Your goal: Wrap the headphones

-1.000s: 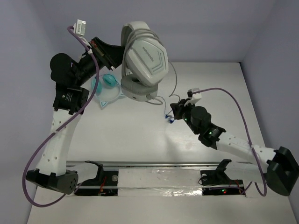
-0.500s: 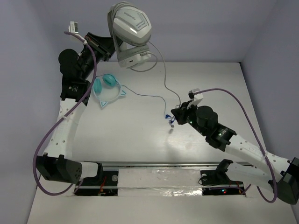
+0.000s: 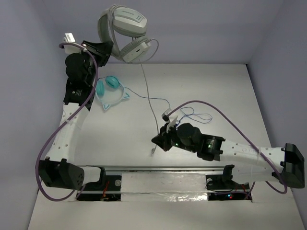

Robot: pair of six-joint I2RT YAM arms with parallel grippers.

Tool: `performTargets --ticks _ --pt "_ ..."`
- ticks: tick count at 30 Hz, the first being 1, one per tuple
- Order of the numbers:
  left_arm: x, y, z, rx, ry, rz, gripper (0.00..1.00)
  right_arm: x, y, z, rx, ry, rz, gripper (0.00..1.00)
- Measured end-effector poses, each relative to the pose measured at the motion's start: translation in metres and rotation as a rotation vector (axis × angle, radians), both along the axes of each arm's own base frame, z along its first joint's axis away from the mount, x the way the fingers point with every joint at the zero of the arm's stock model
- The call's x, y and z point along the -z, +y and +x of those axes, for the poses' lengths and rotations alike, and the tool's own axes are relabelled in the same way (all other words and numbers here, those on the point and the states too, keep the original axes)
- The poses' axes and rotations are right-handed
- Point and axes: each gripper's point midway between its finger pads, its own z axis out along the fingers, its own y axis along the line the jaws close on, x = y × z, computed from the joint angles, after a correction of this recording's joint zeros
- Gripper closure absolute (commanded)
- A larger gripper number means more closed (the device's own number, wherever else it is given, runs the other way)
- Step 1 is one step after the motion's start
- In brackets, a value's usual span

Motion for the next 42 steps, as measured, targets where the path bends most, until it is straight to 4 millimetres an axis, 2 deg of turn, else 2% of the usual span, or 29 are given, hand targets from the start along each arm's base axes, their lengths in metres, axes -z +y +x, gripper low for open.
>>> performTargets --ticks 6,10,13,17,21,22,27,30,33,37,42 --pt "0.058 0.04 0.011 -0.232 0.129 0.153 1.0 -0.018 0.019 -0.017 -0.04 0.011 -0.002 1.0" --pt "0.099 0.053 0.01 -0.32 0.23 0.251 1.0 -0.026 0.038 -0.029 -0.077 0.021 -0.046 1.0" --pt "0.117 0.047 0.004 -0.366 0.281 0.362 1.0 -0.022 0.053 -0.044 -0.11 0.029 -0.115 1.0" --pt "0.135 0.013 -0.007 -0.354 0.308 0.558 1.0 -0.022 0.055 -0.059 -0.134 0.019 -0.207 1.0" --pt "0.166 -0.026 -0.026 -0.253 0.34 0.787 1.0 -0.046 0.037 -0.055 -0.103 -0.019 -0.238 1.0" --pt "0.175 -0.032 -0.033 -0.227 0.348 0.843 1.0 -0.062 0.028 -0.052 -0.087 -0.04 -0.235 1.0" --pt "0.223 -0.044 -0.074 -0.09 0.392 1.088 1.0 -0.119 -0.006 -0.042 -0.024 -0.12 -0.194 1.0" --pt "0.246 -0.051 -0.099 0.01 0.405 1.213 1.0 -0.136 -0.019 -0.034 0.018 -0.156 -0.21 1.0" --pt "0.262 -0.065 -0.124 0.117 0.398 1.307 1.0 -0.13 -0.032 -0.025 0.052 -0.175 -0.279 1.0" --pt "0.275 -0.079 -0.151 0.242 0.384 1.387 1.0 -0.108 -0.051 -0.01 0.102 -0.182 -0.415 1.0" --pt "0.28 -0.077 -0.168 0.319 0.375 1.387 1.0 -0.097 -0.087 0.023 0.249 -0.178 -0.496 1.0"
